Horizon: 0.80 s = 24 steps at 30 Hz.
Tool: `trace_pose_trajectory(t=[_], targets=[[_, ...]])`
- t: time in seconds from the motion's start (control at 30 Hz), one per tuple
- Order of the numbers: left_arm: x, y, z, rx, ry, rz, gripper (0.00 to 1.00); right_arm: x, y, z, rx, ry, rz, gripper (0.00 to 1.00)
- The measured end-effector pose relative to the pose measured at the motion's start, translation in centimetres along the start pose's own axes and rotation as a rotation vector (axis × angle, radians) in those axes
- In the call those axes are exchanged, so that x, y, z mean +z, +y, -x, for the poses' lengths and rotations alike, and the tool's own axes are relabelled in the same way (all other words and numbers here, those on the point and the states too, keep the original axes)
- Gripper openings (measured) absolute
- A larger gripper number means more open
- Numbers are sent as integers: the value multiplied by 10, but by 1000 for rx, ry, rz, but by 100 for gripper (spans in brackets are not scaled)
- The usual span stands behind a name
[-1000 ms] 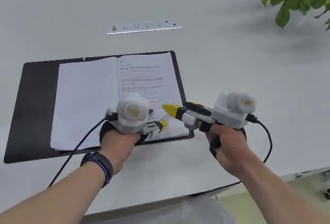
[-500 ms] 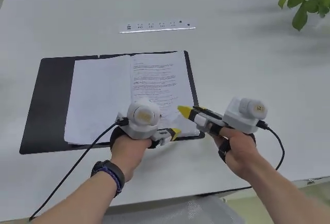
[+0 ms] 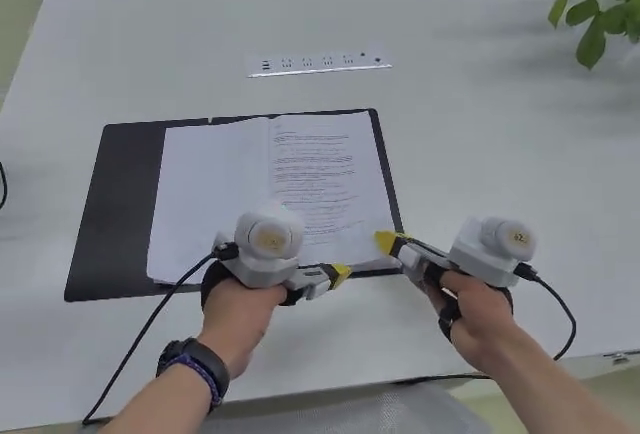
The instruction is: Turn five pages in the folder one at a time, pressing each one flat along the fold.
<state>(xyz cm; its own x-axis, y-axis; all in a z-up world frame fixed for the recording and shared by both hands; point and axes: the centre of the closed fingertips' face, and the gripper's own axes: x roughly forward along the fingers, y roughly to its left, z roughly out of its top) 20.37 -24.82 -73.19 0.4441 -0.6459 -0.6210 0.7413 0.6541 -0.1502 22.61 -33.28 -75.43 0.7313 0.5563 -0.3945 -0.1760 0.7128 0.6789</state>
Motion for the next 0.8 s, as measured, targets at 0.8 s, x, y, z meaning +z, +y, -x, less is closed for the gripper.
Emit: trace_pose_trajectory(t=[0.8], targets=[[-12, 5, 88, 44, -17, -27, 60, 6, 21, 7, -1, -40, -19, 0]])
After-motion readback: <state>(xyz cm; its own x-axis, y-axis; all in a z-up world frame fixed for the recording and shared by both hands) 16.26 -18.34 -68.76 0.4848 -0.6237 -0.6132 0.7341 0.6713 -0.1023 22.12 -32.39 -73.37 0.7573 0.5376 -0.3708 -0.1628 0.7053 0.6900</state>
